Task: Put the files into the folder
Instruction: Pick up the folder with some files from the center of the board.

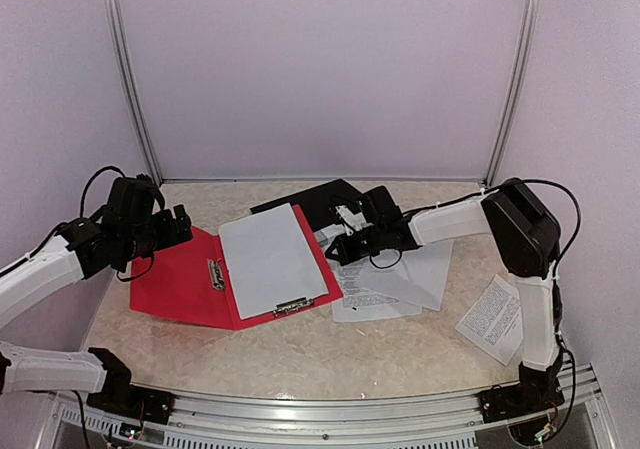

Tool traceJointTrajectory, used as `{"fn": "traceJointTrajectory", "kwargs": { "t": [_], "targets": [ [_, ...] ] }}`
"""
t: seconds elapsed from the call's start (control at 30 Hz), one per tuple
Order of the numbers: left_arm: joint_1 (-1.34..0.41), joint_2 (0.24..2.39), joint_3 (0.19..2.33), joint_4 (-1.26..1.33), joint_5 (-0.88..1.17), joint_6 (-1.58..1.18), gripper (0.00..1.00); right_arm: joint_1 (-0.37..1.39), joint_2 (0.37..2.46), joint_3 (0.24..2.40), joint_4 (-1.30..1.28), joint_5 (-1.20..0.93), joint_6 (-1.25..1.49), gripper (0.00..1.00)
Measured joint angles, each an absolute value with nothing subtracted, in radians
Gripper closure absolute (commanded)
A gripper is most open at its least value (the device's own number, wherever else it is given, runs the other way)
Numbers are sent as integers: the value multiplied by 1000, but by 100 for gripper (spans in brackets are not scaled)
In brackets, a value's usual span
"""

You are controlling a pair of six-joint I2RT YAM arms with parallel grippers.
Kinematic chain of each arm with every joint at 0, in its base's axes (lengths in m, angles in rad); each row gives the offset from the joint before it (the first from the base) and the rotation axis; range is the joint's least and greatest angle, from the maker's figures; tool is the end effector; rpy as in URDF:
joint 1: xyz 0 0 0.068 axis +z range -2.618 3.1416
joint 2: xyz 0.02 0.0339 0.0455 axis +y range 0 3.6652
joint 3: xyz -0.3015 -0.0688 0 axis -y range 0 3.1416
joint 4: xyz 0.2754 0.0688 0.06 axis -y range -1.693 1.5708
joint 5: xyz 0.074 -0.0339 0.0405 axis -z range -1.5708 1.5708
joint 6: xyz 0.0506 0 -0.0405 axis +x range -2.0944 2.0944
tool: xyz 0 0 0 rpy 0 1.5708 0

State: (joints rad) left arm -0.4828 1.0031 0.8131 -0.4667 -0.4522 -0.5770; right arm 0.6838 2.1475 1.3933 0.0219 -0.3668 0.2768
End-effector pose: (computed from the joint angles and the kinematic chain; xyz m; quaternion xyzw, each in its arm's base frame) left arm 0.2178 -0.0892 0.3017 -0.1400 0.8689 -0.0438 0.4728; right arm 0.3888 0.3403 0.1403 -0.2542 0.8645 0.3327 0.2780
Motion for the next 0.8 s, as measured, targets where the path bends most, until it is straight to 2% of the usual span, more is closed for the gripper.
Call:
{"fn": "traceJointTrajectory", "kwargs": {
  "t": [0.23,0.33,0.5,0.57,0.8],
  "targets": [
    [-483,1021,807,-481,-456,-579,1,684,2017,1291,41,-381,294,100],
    [-483,1024,806,-491,-473,-580,1,684,1984,1277,53,-381,303,87],
    [-483,1025,796,-513,-503,-589,1,685,1981,1277,66,-361,311,53],
    [-480,1025,784,-526,-515,-599,1,686,1986,1280,71,-351,305,49],
    [-440,1025,737,-573,-513,-650,4,692,2090,1369,73,-337,296,42]
  ]
}}
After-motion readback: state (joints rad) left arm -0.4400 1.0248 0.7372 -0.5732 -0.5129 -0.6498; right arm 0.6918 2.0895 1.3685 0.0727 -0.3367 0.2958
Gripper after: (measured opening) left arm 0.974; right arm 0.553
